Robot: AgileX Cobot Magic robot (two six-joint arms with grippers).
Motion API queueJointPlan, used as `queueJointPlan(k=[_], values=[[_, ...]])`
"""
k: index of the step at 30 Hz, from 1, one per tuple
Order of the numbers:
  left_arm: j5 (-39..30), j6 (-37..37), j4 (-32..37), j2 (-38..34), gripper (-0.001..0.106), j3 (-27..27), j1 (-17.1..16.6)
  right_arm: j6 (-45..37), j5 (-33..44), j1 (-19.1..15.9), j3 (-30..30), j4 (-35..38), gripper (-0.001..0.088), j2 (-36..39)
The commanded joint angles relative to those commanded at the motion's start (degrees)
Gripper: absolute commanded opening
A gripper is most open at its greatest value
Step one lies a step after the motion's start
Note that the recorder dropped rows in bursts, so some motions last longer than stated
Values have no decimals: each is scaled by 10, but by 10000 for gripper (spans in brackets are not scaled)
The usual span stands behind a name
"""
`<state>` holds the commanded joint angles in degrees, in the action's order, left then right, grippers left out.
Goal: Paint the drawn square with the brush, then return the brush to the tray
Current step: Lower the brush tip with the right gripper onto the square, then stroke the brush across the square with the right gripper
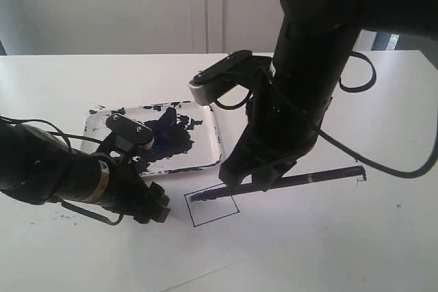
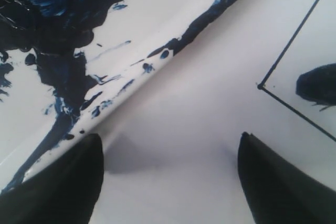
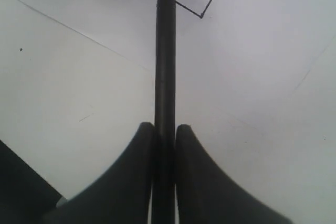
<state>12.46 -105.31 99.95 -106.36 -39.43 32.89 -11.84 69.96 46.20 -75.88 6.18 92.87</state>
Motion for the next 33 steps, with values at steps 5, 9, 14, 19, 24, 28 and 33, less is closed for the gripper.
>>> queueJointPlan(k=[5, 9, 14, 19, 24, 28, 33], values=[[3, 0, 0, 0, 749, 0, 0, 0, -2, 0, 0, -5, 0, 18], [13, 0, 0, 0, 749, 0, 0, 0, -20, 0, 0, -8, 0, 21], [12, 1, 0, 0, 749, 0, 0, 0, 0, 0, 0, -39, 0, 22], [13, 1, 0, 0, 749, 0, 0, 9, 0, 0, 0, -90, 0, 22], [13, 1, 0, 0, 749, 0, 0, 16, 0, 0, 0, -103, 0, 22], [13, 1, 0, 0, 749, 0, 0, 21, 0, 0, 0, -129, 0, 22], [13, 1, 0, 0, 749, 0, 0, 31, 0, 0, 0, -142, 0, 22]])
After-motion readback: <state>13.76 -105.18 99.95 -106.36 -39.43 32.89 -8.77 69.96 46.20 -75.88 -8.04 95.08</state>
